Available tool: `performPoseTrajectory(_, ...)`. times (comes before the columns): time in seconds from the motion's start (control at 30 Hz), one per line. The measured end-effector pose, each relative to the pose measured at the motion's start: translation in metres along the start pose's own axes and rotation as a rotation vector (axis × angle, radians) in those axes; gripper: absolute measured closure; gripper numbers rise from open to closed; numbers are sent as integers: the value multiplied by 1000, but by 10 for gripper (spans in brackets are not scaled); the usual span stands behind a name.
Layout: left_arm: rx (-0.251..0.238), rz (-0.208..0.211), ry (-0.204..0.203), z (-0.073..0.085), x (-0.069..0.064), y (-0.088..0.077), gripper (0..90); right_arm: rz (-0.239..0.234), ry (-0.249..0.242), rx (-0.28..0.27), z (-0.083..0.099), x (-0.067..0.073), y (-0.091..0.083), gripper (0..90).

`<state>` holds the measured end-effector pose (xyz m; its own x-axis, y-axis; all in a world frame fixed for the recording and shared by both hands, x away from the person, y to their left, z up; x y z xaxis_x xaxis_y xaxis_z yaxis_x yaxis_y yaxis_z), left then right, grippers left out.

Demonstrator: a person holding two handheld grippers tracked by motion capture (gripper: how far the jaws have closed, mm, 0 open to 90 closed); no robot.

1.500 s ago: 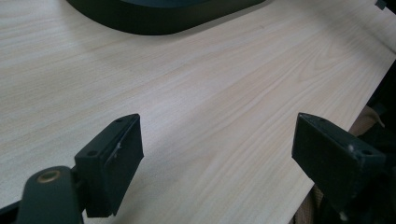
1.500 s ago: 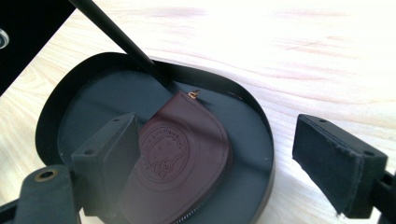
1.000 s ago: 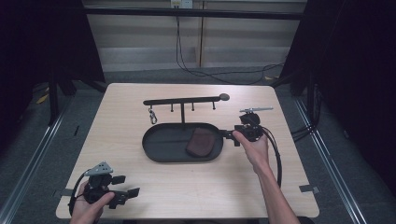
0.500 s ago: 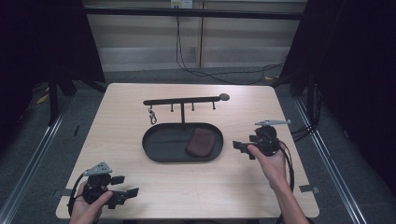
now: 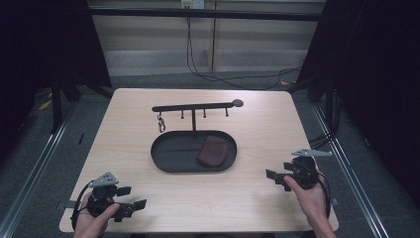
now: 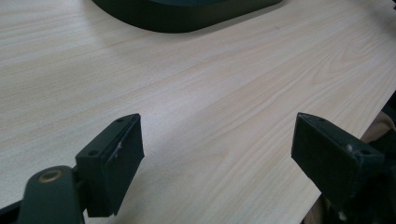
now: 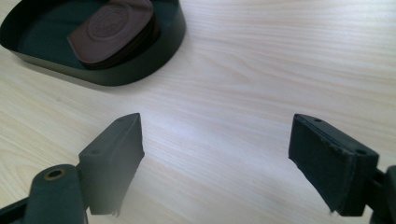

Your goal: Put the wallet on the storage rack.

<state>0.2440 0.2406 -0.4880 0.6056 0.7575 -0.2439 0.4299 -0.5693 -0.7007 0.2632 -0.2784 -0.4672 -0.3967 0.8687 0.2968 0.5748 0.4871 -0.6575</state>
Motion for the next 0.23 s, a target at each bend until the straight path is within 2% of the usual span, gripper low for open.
performPoseTrajectory(0.07, 5, -1, 4, 1, 0, 0, 168, -6, 8, -22, 7, -4, -3, 171)
performPoseTrajectory(0.23, 1, 5, 2, 0, 0, 0, 168, 4, 33, -26, 20, -12, -5, 166)
Point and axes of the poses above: each handheld gripper's, and its own axes: y roughly forward along the jaws, z roughly out of its underside, x roughly to its left, the point moved 3 cm from there along y, roughly forward along the jaws, and after that the axes turned 6 degrees about -z, right-handed, at the moved point
